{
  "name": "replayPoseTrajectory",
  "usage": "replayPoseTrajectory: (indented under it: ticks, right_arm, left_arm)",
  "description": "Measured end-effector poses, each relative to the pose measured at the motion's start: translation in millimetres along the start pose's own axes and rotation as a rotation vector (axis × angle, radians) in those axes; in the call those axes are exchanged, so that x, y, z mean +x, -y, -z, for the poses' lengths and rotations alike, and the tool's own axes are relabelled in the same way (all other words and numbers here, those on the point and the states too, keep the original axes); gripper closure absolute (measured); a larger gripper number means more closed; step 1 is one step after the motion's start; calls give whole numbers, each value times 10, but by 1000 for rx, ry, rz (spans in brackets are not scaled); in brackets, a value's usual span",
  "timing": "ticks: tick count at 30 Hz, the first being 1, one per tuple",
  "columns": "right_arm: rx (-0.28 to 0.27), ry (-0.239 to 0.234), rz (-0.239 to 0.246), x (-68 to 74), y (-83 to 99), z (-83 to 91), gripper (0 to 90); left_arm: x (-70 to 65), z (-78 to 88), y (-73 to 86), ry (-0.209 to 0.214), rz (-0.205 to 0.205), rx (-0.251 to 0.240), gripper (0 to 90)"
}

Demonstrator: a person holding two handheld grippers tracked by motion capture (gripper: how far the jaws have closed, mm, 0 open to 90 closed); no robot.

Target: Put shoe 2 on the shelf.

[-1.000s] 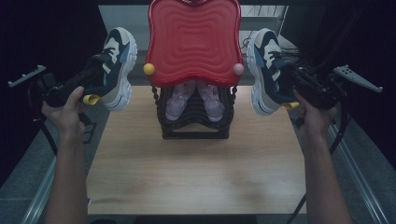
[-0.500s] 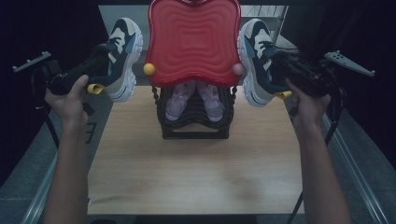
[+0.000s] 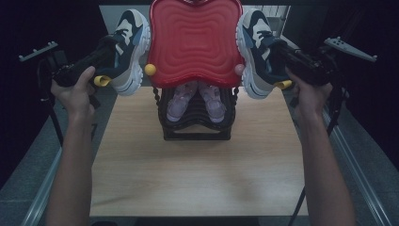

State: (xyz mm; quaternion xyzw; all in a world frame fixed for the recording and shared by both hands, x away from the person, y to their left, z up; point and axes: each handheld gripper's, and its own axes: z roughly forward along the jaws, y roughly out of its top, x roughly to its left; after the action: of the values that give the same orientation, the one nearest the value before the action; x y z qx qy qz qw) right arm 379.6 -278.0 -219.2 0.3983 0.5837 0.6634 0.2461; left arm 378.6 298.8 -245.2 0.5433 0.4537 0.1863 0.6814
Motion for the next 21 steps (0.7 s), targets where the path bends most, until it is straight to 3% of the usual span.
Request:
replayPoseTrajectory:
  ticks: [8, 21]
  right_arm:
    - [1, -10, 6, 61, -101, -87, 716]
    - [27, -41, 8, 249, -296, -438, 715]
  left_arm:
    - [-107, -106, -112, 12, -7, -4, 707]
    - [-257, -360, -231, 15, -11, 3, 707]
